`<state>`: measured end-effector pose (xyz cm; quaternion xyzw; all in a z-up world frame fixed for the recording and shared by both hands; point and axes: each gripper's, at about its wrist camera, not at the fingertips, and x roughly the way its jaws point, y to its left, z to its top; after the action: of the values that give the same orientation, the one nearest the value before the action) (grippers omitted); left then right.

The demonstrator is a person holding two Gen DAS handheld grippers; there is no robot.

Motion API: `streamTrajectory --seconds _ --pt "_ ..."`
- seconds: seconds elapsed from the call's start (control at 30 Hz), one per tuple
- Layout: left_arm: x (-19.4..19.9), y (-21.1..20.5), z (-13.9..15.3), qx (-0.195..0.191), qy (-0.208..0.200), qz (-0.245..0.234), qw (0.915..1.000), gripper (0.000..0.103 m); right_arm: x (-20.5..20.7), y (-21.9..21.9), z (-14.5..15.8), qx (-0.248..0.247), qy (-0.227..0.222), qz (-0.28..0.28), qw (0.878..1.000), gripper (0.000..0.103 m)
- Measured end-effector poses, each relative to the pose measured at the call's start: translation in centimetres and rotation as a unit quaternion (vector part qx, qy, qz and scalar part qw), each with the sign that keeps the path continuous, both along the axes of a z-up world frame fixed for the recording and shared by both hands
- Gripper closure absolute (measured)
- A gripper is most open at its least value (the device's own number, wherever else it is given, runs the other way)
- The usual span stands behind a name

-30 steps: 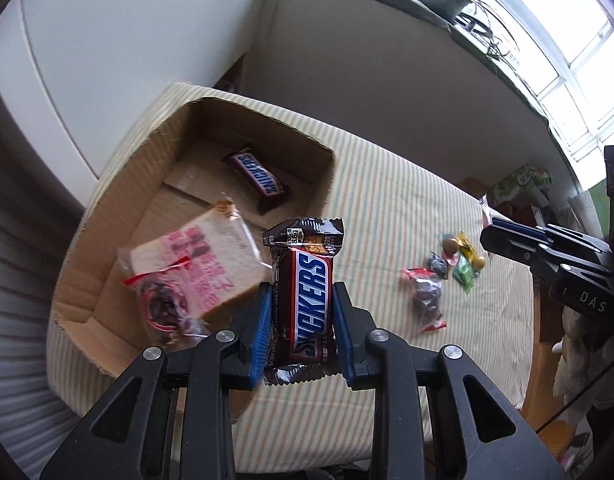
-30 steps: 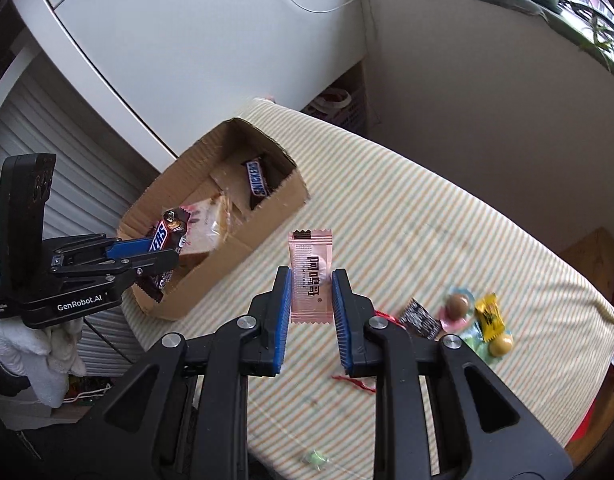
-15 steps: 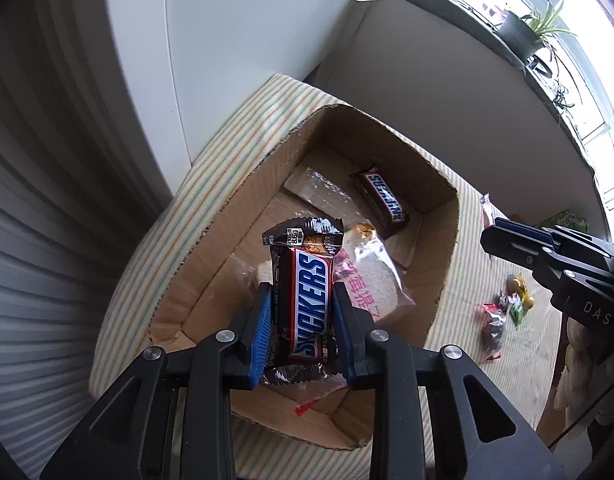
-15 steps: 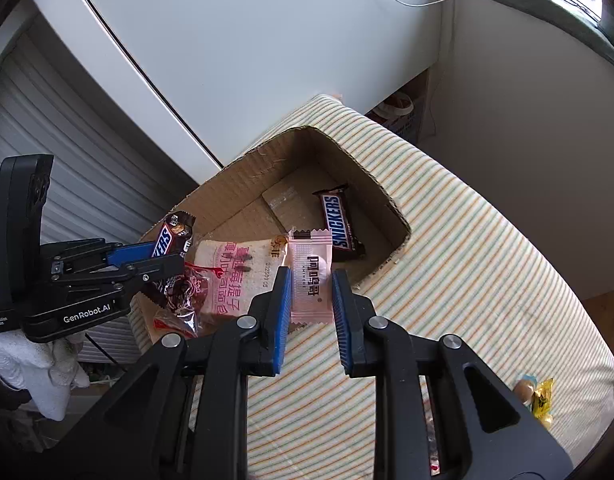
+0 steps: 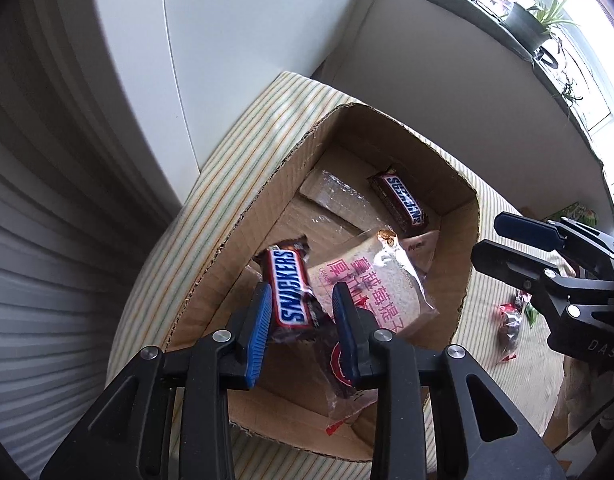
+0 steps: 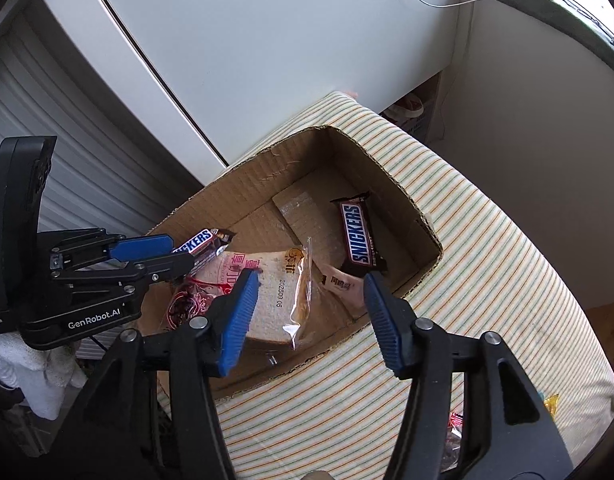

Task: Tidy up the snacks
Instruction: 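Open both grippers to drop the Snickers and pink candy into the box, then grasp the bag of dates with the left gripper while the right grasps a green candy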

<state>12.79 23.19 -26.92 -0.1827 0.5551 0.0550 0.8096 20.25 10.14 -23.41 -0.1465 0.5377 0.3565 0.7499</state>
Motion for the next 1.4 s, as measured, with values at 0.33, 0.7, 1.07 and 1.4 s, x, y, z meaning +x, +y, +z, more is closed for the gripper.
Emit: streamTrajectory --seconds 0.33,0.7,1.07,1.4 --pt "-0.3 -0.8 2.1 -0.002 -0.027 -0.007 0.9996 0.073 -1.1 -4.5 2.5 0.011 -0.013 -0.034 0.999 0.046" --pt "-0.7 -6.7 2.9 -0.026 -0.037 -0.075 0.9962 0.073 -4.5 -13.2 3.9 0.015 -0.012 -0.109 0.994 0.046" --pt "-0.5 -15.6 0.9 -0.036 -0.01 -0.198 0.9794 0.073 -12.4 -22.4 0.3 -0.033 0.037 -0.173 0.984 0.046" --pt "-1.5 -20.0 -2.3 -0.068 0.035 -0.235 0.969 0.073 -18.0 -25.0 -7.0 -0.05 0.11 -0.215 0.969 0.046"
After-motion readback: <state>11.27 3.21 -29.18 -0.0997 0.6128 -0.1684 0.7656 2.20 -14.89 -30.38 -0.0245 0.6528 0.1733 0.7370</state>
